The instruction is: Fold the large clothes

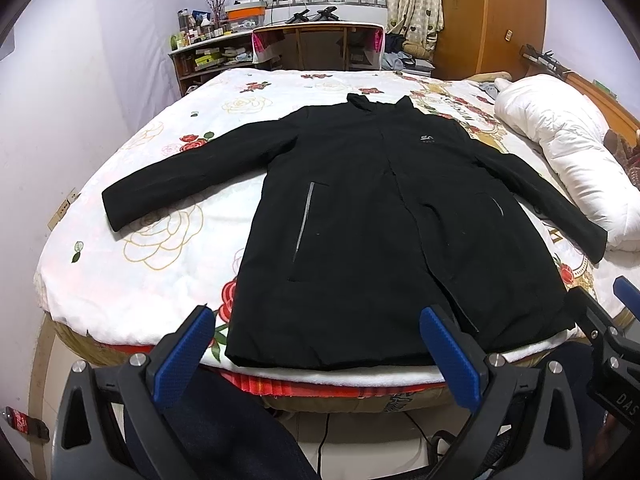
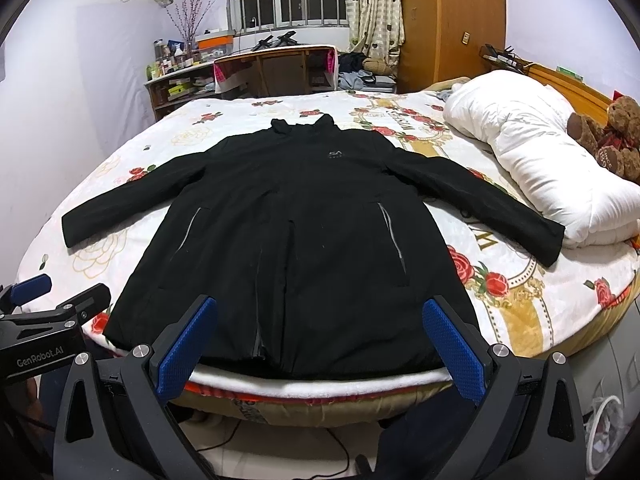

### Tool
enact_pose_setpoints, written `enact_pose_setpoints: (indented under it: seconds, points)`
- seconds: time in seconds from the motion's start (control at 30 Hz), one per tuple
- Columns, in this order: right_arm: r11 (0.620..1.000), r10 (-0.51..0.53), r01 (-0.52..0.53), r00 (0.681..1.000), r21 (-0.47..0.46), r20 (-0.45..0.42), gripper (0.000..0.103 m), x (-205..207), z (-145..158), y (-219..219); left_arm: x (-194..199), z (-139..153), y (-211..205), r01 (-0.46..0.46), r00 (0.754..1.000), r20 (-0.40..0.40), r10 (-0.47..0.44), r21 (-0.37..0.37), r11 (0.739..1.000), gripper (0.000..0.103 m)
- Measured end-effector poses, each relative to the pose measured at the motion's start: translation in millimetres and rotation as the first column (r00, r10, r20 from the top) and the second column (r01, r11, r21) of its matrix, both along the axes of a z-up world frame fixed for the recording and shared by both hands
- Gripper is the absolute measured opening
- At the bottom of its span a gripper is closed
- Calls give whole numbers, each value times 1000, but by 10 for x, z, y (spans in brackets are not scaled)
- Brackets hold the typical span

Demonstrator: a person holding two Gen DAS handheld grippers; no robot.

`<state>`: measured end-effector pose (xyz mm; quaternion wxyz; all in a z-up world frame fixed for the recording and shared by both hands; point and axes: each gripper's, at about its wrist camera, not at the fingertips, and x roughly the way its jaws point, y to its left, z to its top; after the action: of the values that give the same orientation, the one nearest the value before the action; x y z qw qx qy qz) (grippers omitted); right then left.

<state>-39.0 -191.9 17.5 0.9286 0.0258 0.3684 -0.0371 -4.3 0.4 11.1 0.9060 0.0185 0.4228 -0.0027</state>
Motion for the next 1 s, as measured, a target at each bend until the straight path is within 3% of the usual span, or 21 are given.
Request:
enact_pose_setpoints:
  seconds: [1.0]
  points:
    - [1000, -5, 5, 1000, -1, -4, 102, 26, 24, -14, 22, -23, 50, -10, 1000, -16, 10, 1, 1000, 103]
